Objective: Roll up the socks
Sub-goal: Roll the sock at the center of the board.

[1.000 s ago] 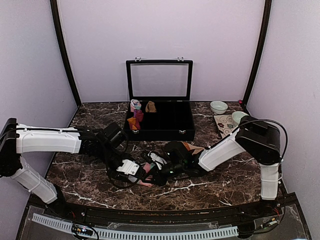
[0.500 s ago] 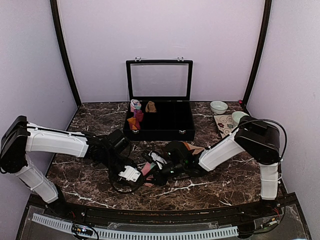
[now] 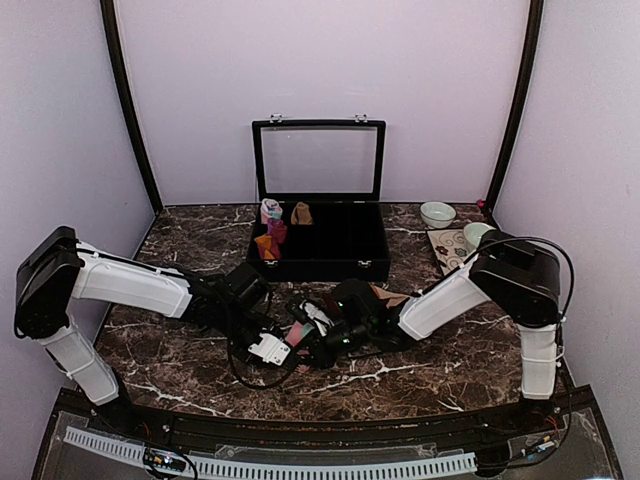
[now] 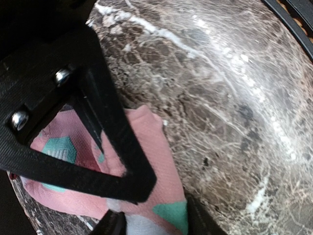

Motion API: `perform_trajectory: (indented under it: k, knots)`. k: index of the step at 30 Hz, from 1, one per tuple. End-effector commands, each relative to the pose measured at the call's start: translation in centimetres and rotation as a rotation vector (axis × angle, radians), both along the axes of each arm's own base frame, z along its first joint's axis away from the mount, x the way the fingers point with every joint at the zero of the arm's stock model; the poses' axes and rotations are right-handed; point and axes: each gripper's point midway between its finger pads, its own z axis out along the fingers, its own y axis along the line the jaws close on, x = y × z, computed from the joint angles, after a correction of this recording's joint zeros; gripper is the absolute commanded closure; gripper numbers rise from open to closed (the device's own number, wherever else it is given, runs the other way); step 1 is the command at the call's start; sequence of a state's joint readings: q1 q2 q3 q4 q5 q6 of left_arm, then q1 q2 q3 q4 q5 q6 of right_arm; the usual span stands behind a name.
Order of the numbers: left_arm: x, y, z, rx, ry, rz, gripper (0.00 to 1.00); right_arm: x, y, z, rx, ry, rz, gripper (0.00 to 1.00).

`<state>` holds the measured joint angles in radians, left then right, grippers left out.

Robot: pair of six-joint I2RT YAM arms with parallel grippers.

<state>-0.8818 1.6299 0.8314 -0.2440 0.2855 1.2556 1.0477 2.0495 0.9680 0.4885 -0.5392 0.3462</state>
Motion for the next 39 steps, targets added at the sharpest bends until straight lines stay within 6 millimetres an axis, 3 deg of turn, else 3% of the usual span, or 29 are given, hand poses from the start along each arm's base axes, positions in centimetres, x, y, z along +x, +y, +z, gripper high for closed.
perform_trajectory:
  k: [1, 5, 8, 9, 11, 12, 13, 17, 22, 25, 29, 33, 35, 39]
  knots:
    - [-2.0, 2.8, -3.6, 0.135, 0.073, -0.010, 0.63, -2.0, -5.2, -6.9, -0.278, 0.142, -0.044, 0.92]
    - [-2.5, 3.4, -4.0, 0.158, 0.093, -0.004, 0.76, -0.8, -5.8, -6.2, -0.275, 0.093, -0.100, 0.75]
    - [-3.2, 3.8, -4.2, 0.168, 0.124, -0.004, 0.79, 0.2, -6.2, -5.2, -0.264, 0.036, -0.147, 0.69]
    - [-3.4, 3.9, -4.3, 0.174, 0.135, -0.004, 0.79, 0.5, -6.3, -4.7, -0.257, 0.019, -0.158, 0.61]
    - [-3.7, 4.2, -4.6, 0.186, 0.152, 0.000, 0.80, 0.8, -6.8, -4.4, -0.264, -0.007, -0.172, 0.37]
    - [-3.8, 4.3, -4.7, 0.192, 0.158, 0.000, 0.80, 1.1, -6.9, -4.2, -0.264, -0.018, -0.179, 0.05]
    - [-3.8, 4.4, -4.7, 0.196, 0.160, -0.001, 0.81, 1.2, -7.2, -3.9, -0.262, -0.024, -0.185, 0.01]
    - [-3.9, 4.6, -4.9, 0.207, 0.161, 0.008, 0.82, 2.0, -8.4, -2.2, -0.234, -0.046, -0.223, 0.01]
    - [-3.9, 4.6, -4.9, 0.206, 0.154, 0.023, 0.83, 4.7, -10.0, 0.5, -0.212, -0.145, -0.353, 0.01]
    - [-3.5, 4.3, -4.6, 0.199, 0.129, 0.033, 0.83, 5.4, -9.7, 2.4, -0.169, -0.186, -0.353, 0.13]
    - [-3.4, 4.4, -4.4, 0.234, 0.077, 0.018, 0.81, 5.7, -9.6, 2.3, -0.157, -0.159, -0.315, 0.61]
    - [-4.2, 4.2, -4.7, 0.244, 0.068, 0.006, 0.81, 5.3, -8.7, 1.5, -0.130, -0.087, -0.254, 0.91]
    - [-4.3, 4.2, -5.0, 0.249, 0.069, 0.014, 0.81, 5.2, -8.0, 1.2, -0.125, -0.068, -0.235, 1.00]
    - [-4.4, 4.3, -5.1, 0.247, 0.065, 0.018, 0.82, 6.1, -7.5, 0.1, -0.142, -0.071, -0.243, 1.00]
